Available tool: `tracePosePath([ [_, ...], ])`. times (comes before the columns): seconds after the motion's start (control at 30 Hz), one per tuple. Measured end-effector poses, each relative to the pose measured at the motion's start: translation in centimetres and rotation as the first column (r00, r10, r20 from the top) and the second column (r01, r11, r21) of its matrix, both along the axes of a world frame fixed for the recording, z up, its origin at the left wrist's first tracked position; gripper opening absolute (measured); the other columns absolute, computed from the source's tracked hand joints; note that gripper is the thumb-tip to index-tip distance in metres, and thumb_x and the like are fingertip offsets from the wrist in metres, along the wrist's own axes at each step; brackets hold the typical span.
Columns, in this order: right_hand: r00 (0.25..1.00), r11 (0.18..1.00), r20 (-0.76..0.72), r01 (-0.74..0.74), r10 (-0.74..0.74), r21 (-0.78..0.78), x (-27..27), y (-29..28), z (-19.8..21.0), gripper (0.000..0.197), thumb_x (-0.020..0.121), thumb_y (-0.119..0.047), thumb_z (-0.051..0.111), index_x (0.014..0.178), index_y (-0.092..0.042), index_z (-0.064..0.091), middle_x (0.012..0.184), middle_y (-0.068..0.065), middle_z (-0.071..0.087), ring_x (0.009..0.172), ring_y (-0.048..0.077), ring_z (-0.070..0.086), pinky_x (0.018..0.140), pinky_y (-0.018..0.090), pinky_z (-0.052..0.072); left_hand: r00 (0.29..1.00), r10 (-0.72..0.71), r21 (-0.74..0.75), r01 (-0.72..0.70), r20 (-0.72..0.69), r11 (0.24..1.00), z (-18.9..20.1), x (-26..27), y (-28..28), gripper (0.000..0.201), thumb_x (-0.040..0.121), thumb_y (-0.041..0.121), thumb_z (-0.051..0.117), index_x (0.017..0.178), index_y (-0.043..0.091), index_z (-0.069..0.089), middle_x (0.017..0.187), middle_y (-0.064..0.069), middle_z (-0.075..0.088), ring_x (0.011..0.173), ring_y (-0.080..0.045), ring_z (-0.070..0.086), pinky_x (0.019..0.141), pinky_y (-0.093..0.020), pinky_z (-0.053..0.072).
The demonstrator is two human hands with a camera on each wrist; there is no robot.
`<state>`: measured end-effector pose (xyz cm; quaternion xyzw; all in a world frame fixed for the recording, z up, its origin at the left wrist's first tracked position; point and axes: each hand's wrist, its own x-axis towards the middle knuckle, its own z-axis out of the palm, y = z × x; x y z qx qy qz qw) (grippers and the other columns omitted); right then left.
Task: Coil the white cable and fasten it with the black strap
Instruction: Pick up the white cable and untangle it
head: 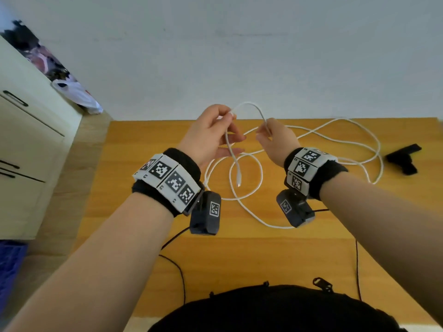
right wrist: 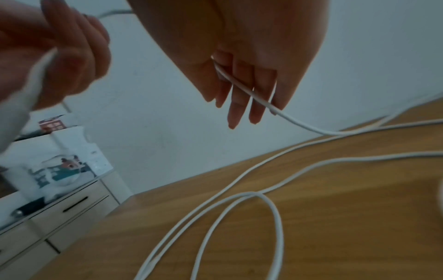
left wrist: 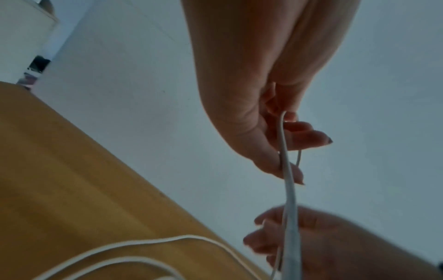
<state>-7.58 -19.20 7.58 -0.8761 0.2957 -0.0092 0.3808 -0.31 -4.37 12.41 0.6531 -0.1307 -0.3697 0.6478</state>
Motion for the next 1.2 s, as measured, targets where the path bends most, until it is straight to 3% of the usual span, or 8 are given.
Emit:
tracePosePath([
  [0.17,0.995,0.997,-0.062,0.076,-0.074,0.026,-3.4,-2.2,-0.7,0.027,0.097,-0.02,0.042,0.118,-0.013,0.058,0.112,0.01,0.066,0.099,0.027,0.061,0.077,0.03,0.044,0.974,0.081,-0.219,-0.127,-0.21,0.967,2.7,-0.9,-2.5,0.018,0.1,0.019,0.04,0.086,0.016,0.052,0.072,-0.001,0.056,0.063,-0.012,0.062,0.084,-0.045,0.054],
  [0.3,0.997,0.998,0.055,0.046,-0.049,0.043,-5.6,-2.7,0.1,0.028,0.098,-0.021,0.04,0.119,-0.013,0.057,0.093,0.006,0.072,0.082,0.024,0.067,0.076,0.03,0.05,0.938,0.063,-0.301,-0.172,-0.34,0.938,3.4,-2.2,-4.3,0.016,0.098,0.025,0.044,0.098,0.025,0.061,0.07,0.004,0.05,0.062,-0.009,0.051,0.089,-0.041,0.048],
  [0.47,0.991,0.998,0.123,0.045,-0.051,0.047,-6.9,-3.0,1.6,0.018,0.096,-0.024,0.045,0.109,-0.013,0.048,0.074,0.003,0.066,0.056,0.016,0.054,0.062,0.034,0.049,0.95,-0.002,-0.324,-0.105,-0.312,0.94,3.3,-4.2,-6.3,0.027,0.099,0.022,0.043,0.116,0.034,0.059,0.071,0.004,0.043,0.057,-0.008,0.04,0.069,-0.03,0.044],
  [0.7,0.968,0.958,-0.008,-0.25,0.252,-0.139,-8.4,-2.4,2.1,0.046,0.095,-0.006,0.038,0.133,-0.03,0.047,0.109,0.008,0.056,0.094,0.026,0.057,0.077,0.033,0.046,0.989,0.006,-0.216,-0.039,-0.15,0.976,3.2,-5.4,-8.0,0.045,0.098,0.012,0.042,0.133,0.039,0.047,0.086,0.0,0.046,0.067,-0.011,0.039,0.062,-0.027,0.038],
  [0.87,0.93,0.926,-0.121,-0.36,0.347,-0.112,-9.5,-2.2,1.5,0.055,0.097,-0.01,0.038,0.143,-0.037,0.027,0.099,0.007,0.044,0.082,0.028,0.056,0.073,0.036,0.05,0.991,0.059,-0.198,-0.082,-0.121,0.977,3.3,-5.4,-8.5,0.049,0.099,0.015,0.042,0.137,0.046,0.038,0.097,-0.003,0.047,0.068,-0.013,0.04,0.062,-0.031,0.041],
  [0.93,0.949,0.946,-0.105,-0.307,0.297,-0.099,-9.9,-2.4,1.1,0.048,0.097,-0.012,0.04,0.141,-0.031,0.035,0.102,0.008,0.047,0.085,0.03,0.057,0.074,0.036,0.049,0.995,0.072,-0.165,-0.081,-0.062,0.983,3.2,-5.3,-8.6,0.051,0.099,0.014,0.04,0.139,0.046,0.035,0.099,-0.004,0.047,0.067,-0.013,0.04,0.061,-0.03,0.042],
  [1.07,0.978,0.979,-0.055,-0.202,0.202,-0.008,-10.4,-3.0,1.1,0.02,0.097,-0.024,0.043,0.105,-0.015,0.059,0.079,0.008,0.06,0.077,0.03,0.06,0.071,0.038,0.05,0.995,0.076,-0.093,-0.07,0.064,0.993,3.0,-5.3,-8.6,0.054,0.099,0.014,0.039,0.142,0.045,0.029,0.108,-0.006,0.05,0.07,-0.014,0.041,0.061,-0.03,0.045],
  [1.2,0.952,0.949,-0.032,-0.305,0.303,-0.083,-10.5,-2.6,1.3,0.029,0.099,-0.027,0.037,0.118,-0.022,0.058,0.068,-0.005,0.047,0.072,0.024,0.052,0.067,0.034,0.043,0.99,0.067,-0.053,-0.06,0.123,0.997,2.8,-5.3,-8.5,0.055,0.1,0.015,0.038,0.143,0.045,0.024,0.116,-0.004,0.053,0.077,-0.015,0.044,0.066,-0.031,0.046],
])
